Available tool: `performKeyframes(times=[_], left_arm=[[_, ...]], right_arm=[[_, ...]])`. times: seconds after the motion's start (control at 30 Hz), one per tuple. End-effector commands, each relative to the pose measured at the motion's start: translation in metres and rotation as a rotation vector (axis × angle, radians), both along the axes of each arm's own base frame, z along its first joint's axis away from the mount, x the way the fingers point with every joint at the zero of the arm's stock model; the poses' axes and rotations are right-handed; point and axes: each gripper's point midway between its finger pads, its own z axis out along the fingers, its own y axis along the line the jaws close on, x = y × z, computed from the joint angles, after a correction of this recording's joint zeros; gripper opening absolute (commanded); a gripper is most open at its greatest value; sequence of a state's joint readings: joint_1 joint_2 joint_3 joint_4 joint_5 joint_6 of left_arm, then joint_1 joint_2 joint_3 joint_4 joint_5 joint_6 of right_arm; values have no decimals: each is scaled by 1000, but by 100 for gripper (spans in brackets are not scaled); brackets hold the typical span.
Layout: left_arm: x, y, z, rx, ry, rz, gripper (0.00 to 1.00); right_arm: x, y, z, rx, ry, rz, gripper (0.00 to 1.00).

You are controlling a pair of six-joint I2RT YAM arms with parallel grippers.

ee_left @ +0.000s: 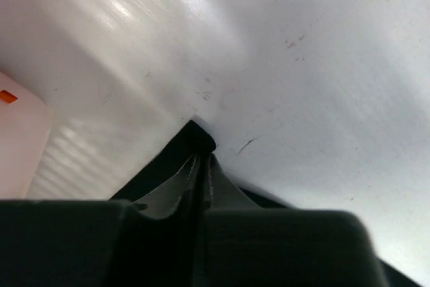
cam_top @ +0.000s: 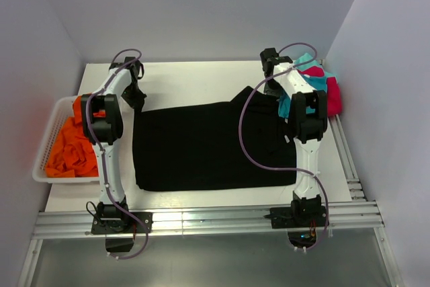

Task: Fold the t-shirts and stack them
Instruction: Fold the tshirt

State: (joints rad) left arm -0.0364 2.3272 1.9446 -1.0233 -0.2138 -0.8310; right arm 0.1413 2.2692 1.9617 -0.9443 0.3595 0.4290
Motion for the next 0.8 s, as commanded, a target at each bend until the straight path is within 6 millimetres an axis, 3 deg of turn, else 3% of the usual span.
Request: performKeyframes(times=[0.0, 0.17, 0.5, 0.63, 0.77], left_arm=[[-25, -2, -46, -8, 127, 9, 5], [-17, -6, -45, -30, 107, -11, 0], [17, -4, 34, -15, -61, -13, 0], [15, -4, 53, -19, -95, -6, 0], [6, -4, 68, -19, -116, 4, 0]], right_arm=[[6, -10, 36, -27, -81, -22, 0], [9, -7, 38, -6, -88, -22, 0], [29, 0, 93, 88, -232, -42, 0], [21, 1, 113, 108, -268, -46, 0], [8, -2, 116, 110, -265, -52, 0]])
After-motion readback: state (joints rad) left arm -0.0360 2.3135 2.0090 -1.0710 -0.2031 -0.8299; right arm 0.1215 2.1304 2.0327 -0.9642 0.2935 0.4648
